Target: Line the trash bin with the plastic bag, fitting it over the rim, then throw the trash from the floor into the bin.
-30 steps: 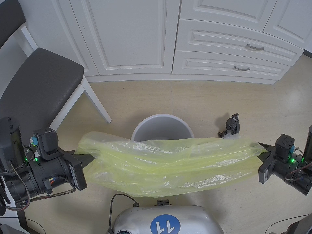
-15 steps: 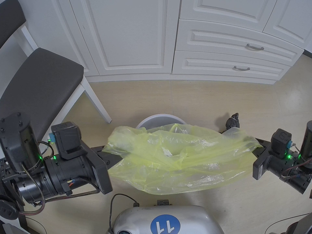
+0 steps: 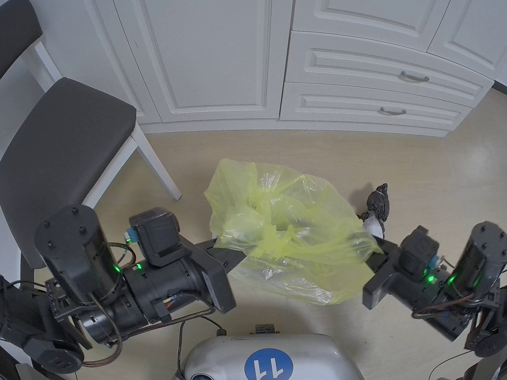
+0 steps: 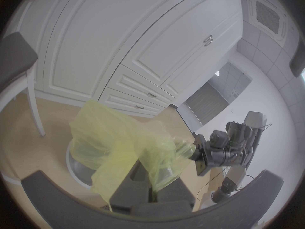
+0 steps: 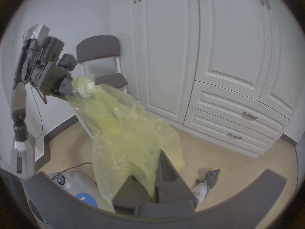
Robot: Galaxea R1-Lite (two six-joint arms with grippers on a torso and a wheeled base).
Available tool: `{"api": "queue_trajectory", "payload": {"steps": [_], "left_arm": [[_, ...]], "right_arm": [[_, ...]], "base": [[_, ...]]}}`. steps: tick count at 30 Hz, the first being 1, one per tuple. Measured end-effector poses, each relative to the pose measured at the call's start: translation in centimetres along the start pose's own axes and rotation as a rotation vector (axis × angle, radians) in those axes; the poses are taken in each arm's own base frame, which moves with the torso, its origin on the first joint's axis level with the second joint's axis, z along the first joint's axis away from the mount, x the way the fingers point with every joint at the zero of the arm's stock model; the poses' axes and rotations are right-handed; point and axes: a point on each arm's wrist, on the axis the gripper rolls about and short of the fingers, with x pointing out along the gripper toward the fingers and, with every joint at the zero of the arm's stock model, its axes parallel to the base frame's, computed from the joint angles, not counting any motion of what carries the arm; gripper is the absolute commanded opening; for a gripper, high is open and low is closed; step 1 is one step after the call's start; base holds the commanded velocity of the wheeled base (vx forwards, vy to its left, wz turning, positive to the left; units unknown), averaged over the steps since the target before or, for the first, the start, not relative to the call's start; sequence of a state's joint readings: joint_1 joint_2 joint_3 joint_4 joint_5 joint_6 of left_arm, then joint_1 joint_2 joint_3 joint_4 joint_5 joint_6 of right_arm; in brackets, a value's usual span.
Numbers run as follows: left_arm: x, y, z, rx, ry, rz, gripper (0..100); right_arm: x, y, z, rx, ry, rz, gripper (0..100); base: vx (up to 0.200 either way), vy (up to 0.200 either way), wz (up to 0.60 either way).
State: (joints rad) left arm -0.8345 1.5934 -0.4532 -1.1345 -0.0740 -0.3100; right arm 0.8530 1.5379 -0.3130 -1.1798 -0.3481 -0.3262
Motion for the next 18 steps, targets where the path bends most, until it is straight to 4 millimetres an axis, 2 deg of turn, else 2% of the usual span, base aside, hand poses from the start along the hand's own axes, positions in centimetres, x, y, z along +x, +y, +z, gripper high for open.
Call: {"api": "queue_trajectory", "payload": {"steps": [6,11,18], "left_arm": [[2.2,0.7,-1.7,-0.063,-0.039,0.026,0],[3.8,1.5,-3.6,-0.079,-0.045,0.046,0],[4.4,2.0,-5.4,-0.082,0.015,0.068,0]], "right_arm": [[2.0,1.8,-1.4,-0.044,0.003,-0.005,0],[2.6,2.6,-2.7,-0.118,0.040,-0.010,0],[2.8,2.8,-3.7,-0.141,0.079,-0.005,0]], "base": [[0.000,0.000,0.00],[0.000,0.000,0.00],[0.000,0.000,0.00]]}}
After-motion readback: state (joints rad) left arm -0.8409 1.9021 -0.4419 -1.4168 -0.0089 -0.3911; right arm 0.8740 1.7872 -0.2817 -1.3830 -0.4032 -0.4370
